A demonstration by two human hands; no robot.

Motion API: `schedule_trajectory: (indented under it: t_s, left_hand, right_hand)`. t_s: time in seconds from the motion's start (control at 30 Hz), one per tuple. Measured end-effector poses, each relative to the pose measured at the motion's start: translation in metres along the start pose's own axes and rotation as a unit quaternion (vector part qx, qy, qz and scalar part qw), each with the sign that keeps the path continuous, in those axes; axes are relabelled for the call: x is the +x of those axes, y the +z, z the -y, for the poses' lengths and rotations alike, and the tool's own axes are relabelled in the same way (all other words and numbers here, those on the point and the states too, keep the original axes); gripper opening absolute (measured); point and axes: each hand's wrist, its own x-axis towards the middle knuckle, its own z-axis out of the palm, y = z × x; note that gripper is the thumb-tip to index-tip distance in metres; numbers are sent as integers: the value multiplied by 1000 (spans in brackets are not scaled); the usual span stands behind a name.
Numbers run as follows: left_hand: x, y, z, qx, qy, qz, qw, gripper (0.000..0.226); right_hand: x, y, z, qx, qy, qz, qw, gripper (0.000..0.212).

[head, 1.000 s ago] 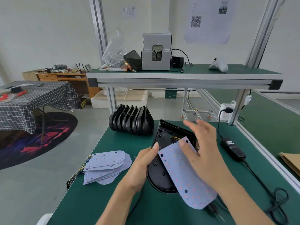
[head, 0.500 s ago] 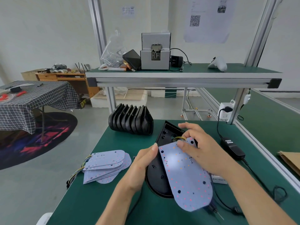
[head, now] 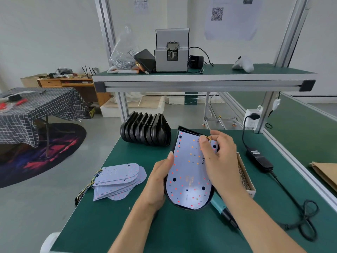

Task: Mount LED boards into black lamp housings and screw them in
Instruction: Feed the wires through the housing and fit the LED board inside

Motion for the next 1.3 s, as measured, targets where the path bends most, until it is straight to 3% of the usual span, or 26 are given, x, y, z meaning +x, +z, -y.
schedule_trajectory:
  t_s: [0.1,0.23,0.47,0.6,0.77,1.17,1.3]
  left_hand:
    - [-3,3,-3,11,12,16,1000,64]
    - [-6,1,-7,37,-1,23,999,64]
    - [-5,-3,-12,25,-50,22,998,34]
    - [-5,1,-14,54,-60,26,996,34]
    - [-4,3,-13,73,-57,13,996,32]
    - [-7,6,-12,44,-60,-31,997,27]
    - [-8,7,-11,47,-52,-32,997,26]
  right_hand:
    - [-3,0,2,10,-20,-21,1000,31]
    - [-1,-1,4,34,-12,-24,999,15]
    - [-5,-2,3,-89,-97,-47,990,47]
    - [-4,-2,-2,-112,-116,-48,986,45]
    - [0,-1,-8,-102,-124,-47,986,28]
    - [-11,-6,-12,-238,-224,-73,942,31]
    - [-13,-14,-11,-117,-164,-16,979,41]
